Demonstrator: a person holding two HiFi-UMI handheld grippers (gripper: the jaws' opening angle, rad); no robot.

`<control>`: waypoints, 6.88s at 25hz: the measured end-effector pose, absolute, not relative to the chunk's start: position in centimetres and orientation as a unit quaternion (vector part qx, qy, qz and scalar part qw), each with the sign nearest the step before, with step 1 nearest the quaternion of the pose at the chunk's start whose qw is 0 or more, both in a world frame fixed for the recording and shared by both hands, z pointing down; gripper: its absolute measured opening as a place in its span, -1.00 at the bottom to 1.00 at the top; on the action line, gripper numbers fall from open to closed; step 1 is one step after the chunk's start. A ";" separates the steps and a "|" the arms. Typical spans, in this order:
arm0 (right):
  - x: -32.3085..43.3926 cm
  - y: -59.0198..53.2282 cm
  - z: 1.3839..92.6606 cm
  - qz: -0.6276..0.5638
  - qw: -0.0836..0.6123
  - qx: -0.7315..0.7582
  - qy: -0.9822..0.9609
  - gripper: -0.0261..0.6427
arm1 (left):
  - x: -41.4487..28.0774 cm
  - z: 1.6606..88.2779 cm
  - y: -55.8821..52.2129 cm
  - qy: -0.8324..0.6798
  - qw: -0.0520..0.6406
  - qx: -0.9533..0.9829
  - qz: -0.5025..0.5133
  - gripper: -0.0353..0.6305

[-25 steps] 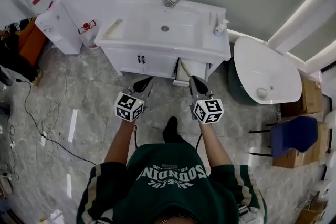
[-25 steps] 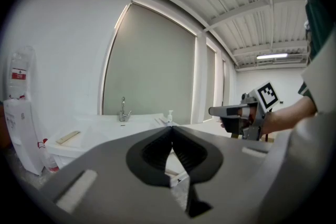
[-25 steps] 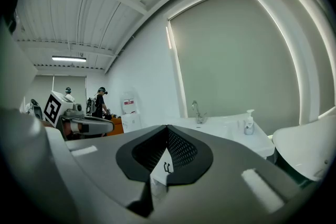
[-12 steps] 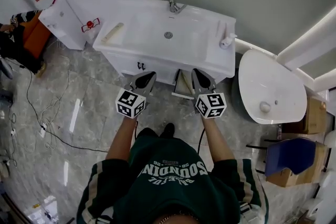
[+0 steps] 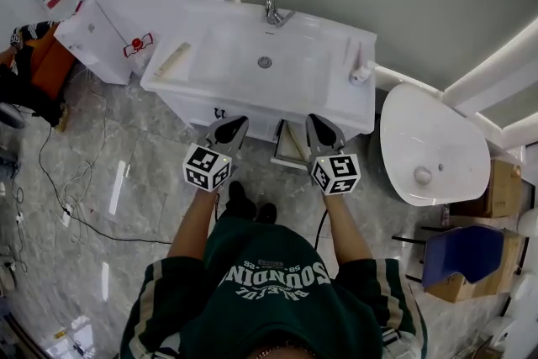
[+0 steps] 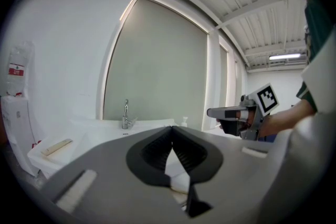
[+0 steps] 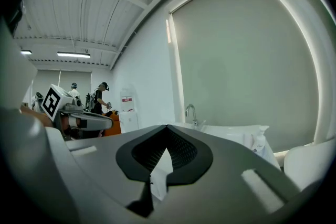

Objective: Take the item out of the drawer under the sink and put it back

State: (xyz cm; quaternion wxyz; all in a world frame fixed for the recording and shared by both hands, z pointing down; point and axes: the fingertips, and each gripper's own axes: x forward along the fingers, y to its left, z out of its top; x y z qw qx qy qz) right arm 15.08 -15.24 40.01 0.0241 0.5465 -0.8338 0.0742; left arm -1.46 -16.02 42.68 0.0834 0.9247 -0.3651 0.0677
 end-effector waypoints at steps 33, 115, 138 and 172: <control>15.7 -15.4 61.1 0.186 0.182 0.497 -0.828 -0.91 | 0.8 55.3 -16.7 -0.329 0.152 0.924 0.118 -0.74; 15.5 -16.2 61.5 0.158 0.317 0.501 -0.789 -0.83 | -3.0 50.4 -17.7 -0.363 0.152 0.913 0.111 -0.74; 18.1 -18.6 41.5 0.089 0.123 0.591 -0.792 -0.83 | -5.4 39.9 -21.6 -0.391 0.070 0.917 0.030 -0.74; 18.8 -13.9 50.8 0.165 0.165 0.568 -0.789 -0.83 | -0.2 48.4 -18.0 -0.344 0.141 0.924 0.089 -0.74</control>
